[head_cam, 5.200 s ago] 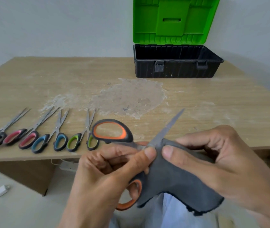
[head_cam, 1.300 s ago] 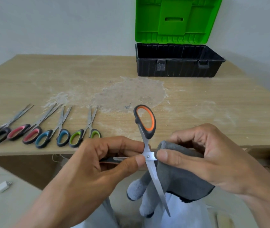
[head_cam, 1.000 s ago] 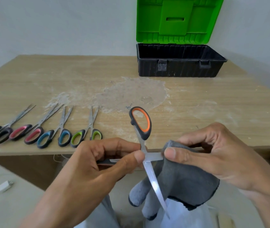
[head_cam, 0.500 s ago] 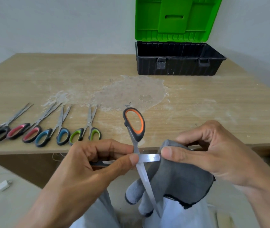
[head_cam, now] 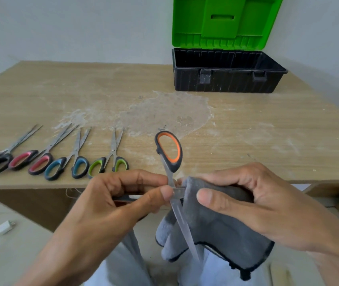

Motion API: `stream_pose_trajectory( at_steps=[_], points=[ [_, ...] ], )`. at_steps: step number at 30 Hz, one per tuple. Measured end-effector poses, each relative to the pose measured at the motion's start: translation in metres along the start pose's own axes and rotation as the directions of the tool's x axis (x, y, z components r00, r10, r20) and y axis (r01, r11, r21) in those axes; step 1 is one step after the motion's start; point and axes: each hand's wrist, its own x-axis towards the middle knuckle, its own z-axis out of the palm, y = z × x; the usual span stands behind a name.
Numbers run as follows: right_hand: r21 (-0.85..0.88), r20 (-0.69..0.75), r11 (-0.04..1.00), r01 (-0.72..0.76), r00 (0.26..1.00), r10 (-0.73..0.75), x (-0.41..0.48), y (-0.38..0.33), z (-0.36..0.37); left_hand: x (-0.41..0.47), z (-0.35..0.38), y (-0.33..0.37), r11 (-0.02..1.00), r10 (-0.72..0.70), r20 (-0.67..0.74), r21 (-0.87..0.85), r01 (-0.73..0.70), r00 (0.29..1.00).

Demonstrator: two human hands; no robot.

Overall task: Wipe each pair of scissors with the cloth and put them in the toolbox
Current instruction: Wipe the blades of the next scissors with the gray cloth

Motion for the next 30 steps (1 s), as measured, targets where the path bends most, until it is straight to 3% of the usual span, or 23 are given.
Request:
stream_pose_trajectory(
  at_steps=[4,13,19,26,30],
  points=[
    [0.111,-0.063,0.993,-0.035,0.997,0.042,0.000,0.000,0.002,0.000,0.008,0.004,0.999,0.036,0.011,0.016,-0.036,0.999],
    [0.028,-0.096,0.988,-0.149,0.984,0.151,-0.013,0.008,-0.023,0.002,0.004,-0.001,0.993,0.103,0.029,0.049,-0.105,0.994],
    [0.015,-0.094,1.000,-0.021,0.995,0.022,-0.007,0.000,-0.006,0.003,0.016,0.004,0.991,0.132,0.093,0.002,-0.133,0.987],
    [-0.005,-0.133,0.996,-0.087,0.987,0.086,-0.010,0.001,-0.028,0.003,0.007,0.005,0.992,0.123,0.006,-0.033,-0.122,0.992],
    [-0.001,-0.177,0.999,-0.039,0.984,0.038,-0.008,0.003,-0.017,0.004,0.010,0.001,0.994,0.103,0.016,-0.043,-0.103,0.995]
  ],
)
